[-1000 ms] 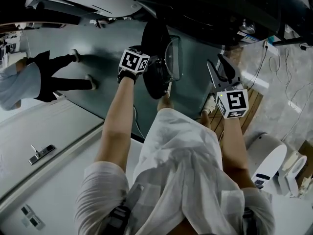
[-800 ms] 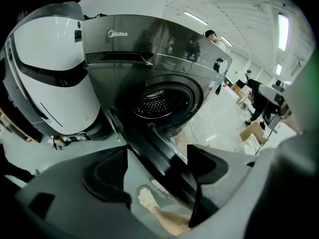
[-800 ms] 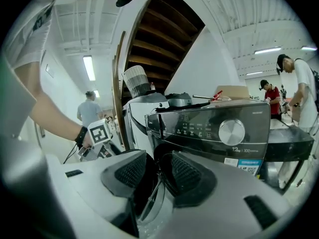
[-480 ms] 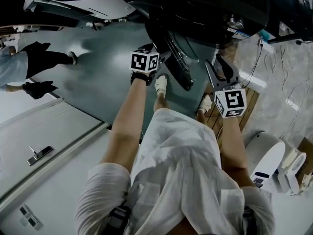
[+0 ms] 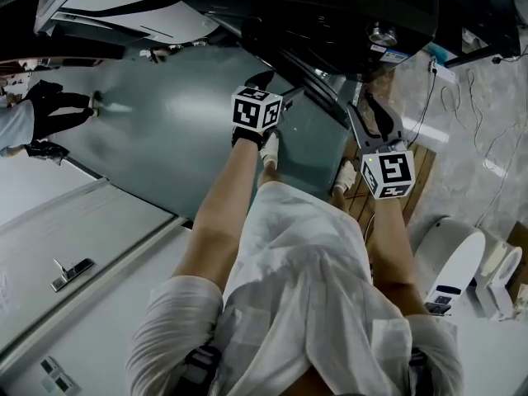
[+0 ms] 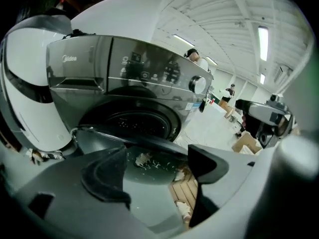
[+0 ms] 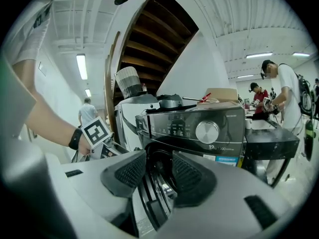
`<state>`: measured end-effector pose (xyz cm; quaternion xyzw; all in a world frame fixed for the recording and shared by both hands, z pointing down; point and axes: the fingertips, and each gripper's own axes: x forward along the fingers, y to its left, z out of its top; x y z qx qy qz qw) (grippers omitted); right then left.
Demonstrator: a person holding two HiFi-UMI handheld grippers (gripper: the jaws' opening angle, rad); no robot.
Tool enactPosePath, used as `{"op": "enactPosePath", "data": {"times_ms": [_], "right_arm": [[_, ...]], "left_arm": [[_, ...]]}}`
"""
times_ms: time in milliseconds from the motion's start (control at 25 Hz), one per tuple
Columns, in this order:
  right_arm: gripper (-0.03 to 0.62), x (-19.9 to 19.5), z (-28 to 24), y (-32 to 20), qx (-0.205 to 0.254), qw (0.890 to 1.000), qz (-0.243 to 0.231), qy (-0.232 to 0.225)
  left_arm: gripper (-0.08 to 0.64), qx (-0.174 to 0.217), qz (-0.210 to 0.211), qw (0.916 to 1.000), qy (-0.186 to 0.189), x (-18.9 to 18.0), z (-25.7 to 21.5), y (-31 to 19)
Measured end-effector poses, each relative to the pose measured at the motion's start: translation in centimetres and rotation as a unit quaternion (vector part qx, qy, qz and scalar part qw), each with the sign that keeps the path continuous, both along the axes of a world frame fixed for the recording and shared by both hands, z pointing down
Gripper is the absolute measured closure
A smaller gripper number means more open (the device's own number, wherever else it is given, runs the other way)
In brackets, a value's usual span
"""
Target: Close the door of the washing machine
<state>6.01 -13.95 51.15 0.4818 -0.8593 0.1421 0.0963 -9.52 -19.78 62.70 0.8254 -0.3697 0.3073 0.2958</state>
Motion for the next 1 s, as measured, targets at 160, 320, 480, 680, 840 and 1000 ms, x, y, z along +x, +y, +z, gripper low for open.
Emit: {"op": "enactPosePath", "data": {"times_ms": [160,320,480,680,840,1000], "right_arm": [[0.411,0.9,-0.2,0.0,0.002,1.0,0.01,0.002],[0.411,2.3,-0.5,-0.3,0.006,1.0,0.025,0.007],[0.411,3.7,-0.7,-0.6,0.01,0.999,0.038,0.012],[0.413,5.3,-0.6,-1.3,0.012,0.998,0.05,0.02],[0.417,5.8,-0.6,-2.0,0.015,0.998,0.049,0.029],[0.417,5.9,-0.5,-2.8,0.013,0.998,0.043,0.037]], "left_arm": [[0.183,0.041,0.021,0.9985,-0.03,2.4,-0.1,0.2],[0.183,0.075,0.004,0.9957,-0.054,3.9,0.0,-0.5],[0.184,0.108,-0.021,0.9918,-0.064,4.6,0.3,-1.7],[0.186,0.142,-0.047,0.9871,-0.057,5.3,0.3,-3.3],[0.234,0.167,-0.064,0.983,-0.042,5.7,0.0,-4.6],[0.252,0.187,-0.073,0.9793,-0.027,6.2,-0.1,-6.1]]}}
